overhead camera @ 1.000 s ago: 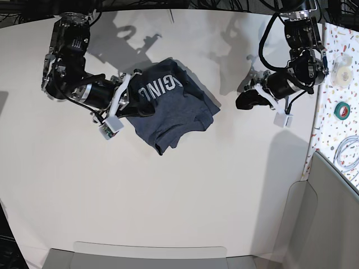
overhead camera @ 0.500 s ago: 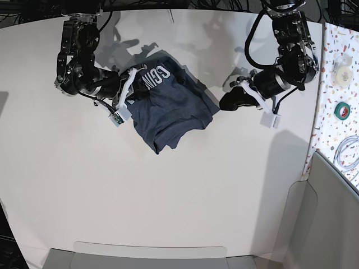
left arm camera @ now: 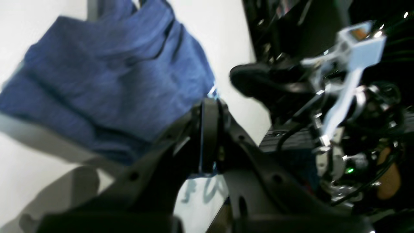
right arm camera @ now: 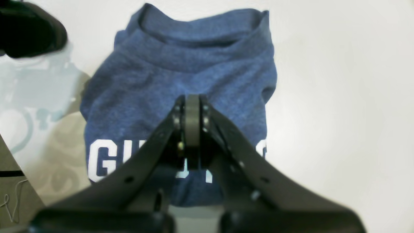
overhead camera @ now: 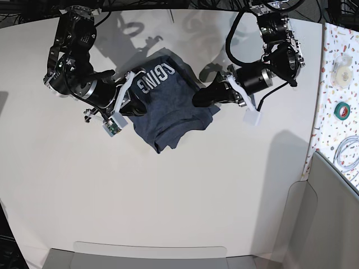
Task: Layout the t-shirt on the table in an organized manner, then fold the t-shirt properly
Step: 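Grasp the folded shirt with both grippers and square its edges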
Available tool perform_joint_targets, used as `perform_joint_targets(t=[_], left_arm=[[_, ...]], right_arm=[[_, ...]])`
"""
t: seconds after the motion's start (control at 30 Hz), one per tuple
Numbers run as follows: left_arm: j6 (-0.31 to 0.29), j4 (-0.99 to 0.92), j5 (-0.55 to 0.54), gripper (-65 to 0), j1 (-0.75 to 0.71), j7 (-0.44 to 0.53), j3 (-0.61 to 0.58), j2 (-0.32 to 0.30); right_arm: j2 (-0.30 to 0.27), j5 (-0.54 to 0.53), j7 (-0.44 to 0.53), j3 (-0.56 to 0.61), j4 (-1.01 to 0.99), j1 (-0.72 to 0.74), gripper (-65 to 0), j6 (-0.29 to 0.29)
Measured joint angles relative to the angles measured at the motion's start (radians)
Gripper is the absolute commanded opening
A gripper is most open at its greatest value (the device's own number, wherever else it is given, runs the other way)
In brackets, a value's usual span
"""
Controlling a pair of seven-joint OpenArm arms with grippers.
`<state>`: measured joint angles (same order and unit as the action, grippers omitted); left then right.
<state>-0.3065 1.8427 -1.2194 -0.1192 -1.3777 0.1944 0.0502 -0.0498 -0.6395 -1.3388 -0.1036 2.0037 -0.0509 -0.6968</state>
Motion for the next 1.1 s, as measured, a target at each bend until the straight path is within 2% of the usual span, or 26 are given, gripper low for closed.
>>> perform_joint_targets(t=[0.07,0.33,0.53,0.63,0.87,0.9,1.0,1.1], left_arm=[[0.000,-0.008,0.000,-65.0,0.001,0.002,-0.005,0.033],[0.000,-0.105,0.003,-65.0,0.016,-0.003,-0.159,0.105],[0.000,-0.110,0.006,-65.0,0.017,0.002,-0.157,0.097],[0.001,-0.110,0.058,-65.0,0.016,0.000,-0.161,0.102],[0.003,-0.119,0.083,-65.0,0.020,-0.003,-0.159,0.097],[0.017,-0.136,0.082,-65.0,0.023,-0.003,-0.159,0.097],[0.118,-0.178,0.087,-65.0,0.021,0.005,-0.160,0.066],[0.148,-0.194,0.092,-65.0,0.020,0.017,-0.155,0.031]], right_arm=[[-0.002,-0.002,0.000,-0.010,0.000,-0.023,-65.0,0.000],[0.033,0.008,-0.004,-0.232,0.000,-0.029,-65.0,0.000],[0.064,0.005,-0.003,-0.239,-0.016,-0.005,-65.0,0.000],[0.073,0.010,-0.003,-0.240,-0.057,0.010,-65.0,0.000],[0.082,0.007,-0.002,-0.237,-0.186,0.004,-65.0,0.000],[0.080,0.009,0.000,-0.238,-0.206,0.003,-65.0,0.000],[0.075,0.009,0.005,-0.240,-0.236,0.002,-65.0,0.000],[0.076,0.008,0.008,-0.240,-0.253,0.004,-65.0,0.000]])
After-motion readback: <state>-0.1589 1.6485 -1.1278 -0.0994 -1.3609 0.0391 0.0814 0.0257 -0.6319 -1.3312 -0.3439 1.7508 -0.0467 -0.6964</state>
